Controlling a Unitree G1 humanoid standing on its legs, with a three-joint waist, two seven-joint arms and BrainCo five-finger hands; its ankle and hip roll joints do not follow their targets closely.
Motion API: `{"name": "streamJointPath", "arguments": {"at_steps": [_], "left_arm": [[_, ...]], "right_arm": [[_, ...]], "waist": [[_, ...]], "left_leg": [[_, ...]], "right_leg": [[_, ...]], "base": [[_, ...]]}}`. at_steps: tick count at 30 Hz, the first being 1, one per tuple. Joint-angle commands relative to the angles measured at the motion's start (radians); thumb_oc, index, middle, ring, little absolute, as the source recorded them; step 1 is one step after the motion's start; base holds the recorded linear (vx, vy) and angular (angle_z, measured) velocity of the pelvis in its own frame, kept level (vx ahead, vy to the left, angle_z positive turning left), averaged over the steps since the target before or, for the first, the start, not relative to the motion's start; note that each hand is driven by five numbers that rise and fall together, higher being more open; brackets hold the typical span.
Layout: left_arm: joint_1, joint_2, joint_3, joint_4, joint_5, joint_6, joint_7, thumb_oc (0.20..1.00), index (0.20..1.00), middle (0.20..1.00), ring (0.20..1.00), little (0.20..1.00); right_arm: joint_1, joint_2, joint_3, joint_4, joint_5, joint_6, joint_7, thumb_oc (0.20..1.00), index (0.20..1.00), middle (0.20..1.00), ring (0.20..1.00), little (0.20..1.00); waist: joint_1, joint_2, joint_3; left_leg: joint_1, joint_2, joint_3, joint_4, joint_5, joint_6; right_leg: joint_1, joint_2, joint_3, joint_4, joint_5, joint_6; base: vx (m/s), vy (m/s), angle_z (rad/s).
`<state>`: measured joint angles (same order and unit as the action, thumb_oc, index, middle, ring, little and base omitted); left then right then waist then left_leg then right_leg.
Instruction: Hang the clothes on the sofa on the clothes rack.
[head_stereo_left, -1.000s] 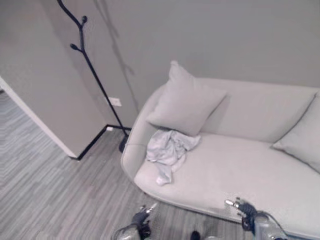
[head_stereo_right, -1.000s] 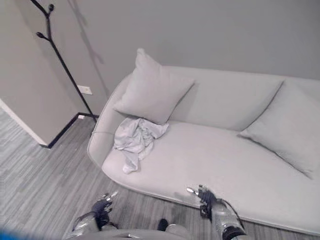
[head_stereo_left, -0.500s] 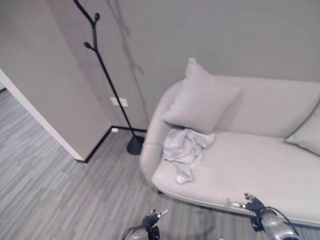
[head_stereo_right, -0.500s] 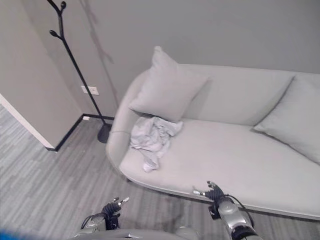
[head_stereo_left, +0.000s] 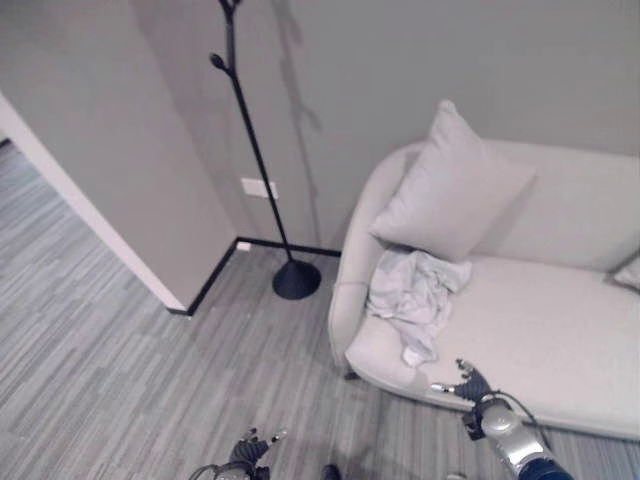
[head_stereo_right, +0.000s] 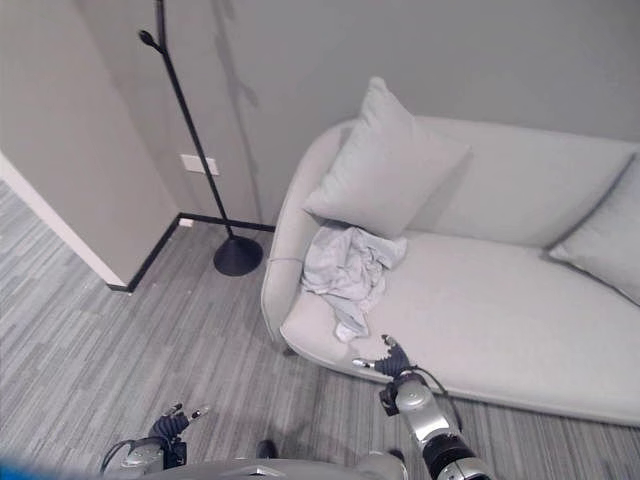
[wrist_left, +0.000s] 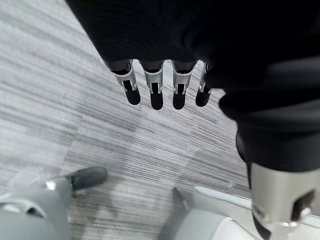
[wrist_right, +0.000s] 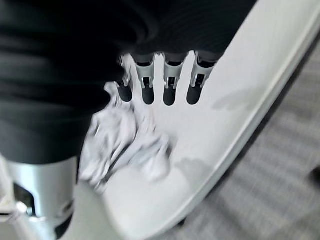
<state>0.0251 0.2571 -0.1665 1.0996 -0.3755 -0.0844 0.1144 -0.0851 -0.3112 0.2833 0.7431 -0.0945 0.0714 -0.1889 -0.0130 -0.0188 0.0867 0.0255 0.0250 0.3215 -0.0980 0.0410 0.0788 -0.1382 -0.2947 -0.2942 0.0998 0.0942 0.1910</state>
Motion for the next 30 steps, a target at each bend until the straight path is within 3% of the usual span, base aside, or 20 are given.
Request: {"name": "streamJointPath", "arguments": {"at_steps": [1,2,5,8,11,16,17,18,20,22,23,26,27,28,29,30], "left_arm": [[-0.053,-0.010,0.049,-0.018,0.000,-0.041,0.033,1.000,1.000,1.000,1.000,1.000],[-0.049,-0.028,0.043,-0.030,-0.010,-0.043,0.036,1.000,1.000,1.000,1.000,1.000],[-0.039,-0.054,0.011,-0.051,0.021,-0.046,0.030,1.000,1.000,1.000,1.000,1.000],[-0.033,-0.065,-0.013,-0.051,0.046,-0.053,0.021,1.000,1.000,1.000,1.000,1.000],[-0.024,-0.071,-0.020,-0.050,0.063,-0.052,0.016,1.000,1.000,1.000,1.000,1.000],[-0.025,-0.083,-0.065,-0.029,0.101,-0.048,0.003,1.000,1.000,1.000,1.000,1.000],[-0.036,-0.093,-0.084,-0.037,0.098,-0.046,0.013,1.000,1.000,1.000,1.000,1.000],[-0.036,-0.092,-0.084,-0.037,0.098,-0.046,0.013,1.000,1.000,1.000,1.000,1.000],[-0.056,-0.099,-0.095,-0.059,0.072,-0.053,0.034,1.000,1.000,1.000,1.000,1.000],[-0.059,-0.110,-0.107,-0.093,0.039,-0.065,0.052,1.000,1.000,1.000,1.000,1.000],[-0.057,-0.121,-0.116,-0.119,0.009,-0.073,0.061,1.000,1.000,1.000,1.000,1.000],[-0.039,-0.131,-0.169,-0.199,-0.015,-0.082,0.052,1.000,1.000,1.000,1.000,1.000],[-0.033,-0.128,-0.204,-0.213,-0.002,-0.081,0.046,1.000,1.000,1.000,1.000,1.000],[-0.034,-0.127,-0.213,-0.213,0.001,-0.080,0.045,1.000,1.000,1.000,1.000,1.000],[-0.034,-0.128,-0.212,-0.213,0.001,-0.080,0.045,1.000,1.000,1.000,1.000,1.000],[-0.036,-0.133,-0.226,-0.219,-0.003,-0.081,0.051,1.000,1.000,1.000,1.000,1.000]], "right_arm": [[-0.065,-0.056,-0.013,-0.033,-0.076,0.012,-0.084,1.000,1.000,1.000,1.000,1.000],[-0.061,-0.075,-0.041,-0.042,-0.098,0.026,-0.121,1.000,1.000,1.000,1.000,1.000],[-0.046,-0.107,-0.066,-0.088,-0.162,0.029,-0.164,1.000,1.000,1.000,1.000,1.000],[-0.021,-0.134,-0.072,-0.129,-0.215,0.013,-0.183,1.000,1.000,1.000,1.000,1.000],[-0.014,-0.151,-0.056,-0.131,-0.251,-0.003,-0.180,1.000,1.000,1.000,1.000,1.000],[0.013,-0.171,-0.015,-0.140,-0.284,-0.041,-0.157,1.000,1.000,1.000,1.000,1.000],[0.017,-0.174,0.012,-0.150,-0.289,-0.042,-0.151,1.000,1.000,1.000,1.000,1.000],[0.016,-0.174,0.012,-0.150,-0.289,-0.042,-0.151,1.000,1.000,1.000,1.000,1.000],[0.013,-0.175,0.041,-0.159,-0.289,-0.045,-0.158,1.000,1.000,1.000,1.000,1.000],[0.004,-0.176,0.065,-0.148,-0.292,-0.053,-0.171,1.000,1.000,1.000,1.000,1.000],[0.001,-0.175,0.076,-0.137,-0.298,-0.050,-0.184,1.000,1.000,1.000,1.000,1.000],[-0.016,-0.177,0.093,-0.135,-0.309,-0.051,-0.206,1.000,1.000,1.000,1.000,1.000],[-0.039,-0.173,0.104,-0.123,-0.290,-0.055,-0.205,1.000,1.000,1.000,1.000,1.000],[-0.050,-0.174,0.110,-0.117,-0.290,-0.056,-0.207,1.000,1.000,1.000,1.000,1.000],[-0.051,-0.175,0.111,-0.116,-0.290,-0.057,-0.207,1.000,1.000,1.000,1.000,1.000],[-0.073,-0.186,0.122,-0.090,-0.302,-0.055,-0.221,1.000,1.000,1.000,1.000,1.000]], "waist": [[-0.022,-0.016,0.072],[-0.036,-0.018,0.084],[-0.056,-0.021,0.096],[-0.060,-0.041,0.080],[-0.059,-0.041,0.060],[-0.076,-0.022,0.021],[-0.078,-0.015,0.025],[-0.080,-0.016,0.023],[-0.065,-0.029,0.044],[-0.057,-0.045,0.051],[-0.053,-0.052,0.055],[-0.044,-0.051,0.051],[-0.035,-0.032,0.048],[-0.029,-0.019,0.049],[-0.028,-0.019,0.051],[-0.017,-0.004,0.064]], "left_leg": [[-0.014,0.027,-0.055,0.082,-0.071,-0.074],[0.012,0.017,-0.068,0.080,-0.084,-0.074],[0.041,0.012,-0.089,0.087,-0.107,-0.078],[0.057,-0.001,-0.118,0.098,-0.129,-0.082],[0.082,0.015,-0.121,0.088,-0.129,-0.092],[0.114,0.085,-0.137,0.112,-0.141,-0.138],[0.075,0.126,-0.151,0.241,-0.098,-0.169],[0.070,0.125,-0.153,0.243,-0.096,-0.168],[-0.022,0.147,-0.202,0.459,-0.004,-0.188],[-0.084,0.128,-0.254,0.573,0.022,-0.173],[-0.114,0.126,-0.262,0.590,0.010,-0.164],[-0.138,0.147,-0.240,0.458,-0.025,-0.153],[-0.152,0.184,-0.239,0.262,0.022,-0.163],[-0.166,0.203,-0.250,0.194,0.072,-0.173],[-0.155,0.203,-0.247,0.176,0.082,-0.176],[-0.201,0.241,-0.267,0.068,0.147,-0.198]], "right_leg": [[0.015,0.043,0.033,-0.044,0.036,-0.048],[-0.015,0.058,0.079,-0.080,0.066,-0.032],[-0.045,0.065,0.135,-0.109,0.096,-0.018],[-0.023,0.060,0.173,-0.117,0.094,-0.023],[-0.012,0.068,0.171,-0.099,0.085,-0.026],[0.021,0.102,0.135,-0.029,-0.008,-0.060],[0.060,0.131,0.128,-0.030,-0.040,-0.089],[0.058,0.129,0.126,-0.033,-0.037,-0.090],[0.099,0.161,0.130,-0.042,-0.055,-0.134],[0.129,0.171,0.132,-0.060,-0.068,-0.154],[0.145,0.170,0.135,-0.067,-0.073,-0.156],[0.172,0.164,0.145,-0.072,-0.098,-0.147],[0.184,0.168,0.152,-0.060,-0.130,-0.140],[0.193,0.174,0.158,-0.053,-0.145,-0.138],[0.193,0.174,0.159,-0.050,-0.148,-0.139],[0.219,0.170,0.173,-0.033,-0.174,-0.134]], "base": [[0.10,-0.016,0.06],[0.16,-0.034,0.12],[0.17,-0.070,0.36],[0.18,-0.115,0.41],[0.20,-0.167,0.24],[0.19,-0.232,0.08],[0.13,-0.268,0.20],[0.10,-0.280,0.27],[0.05,-0.229,0.29],[0.09,-0.192,0.21],[0.18,-0.116,-0.14],[0.21,0.016,-0.19],[0.23,0.139,-0.38],[0.22,0.132,-0.43],[0.26,0.177,0.20],[0.27,0.179,0.40]]}}
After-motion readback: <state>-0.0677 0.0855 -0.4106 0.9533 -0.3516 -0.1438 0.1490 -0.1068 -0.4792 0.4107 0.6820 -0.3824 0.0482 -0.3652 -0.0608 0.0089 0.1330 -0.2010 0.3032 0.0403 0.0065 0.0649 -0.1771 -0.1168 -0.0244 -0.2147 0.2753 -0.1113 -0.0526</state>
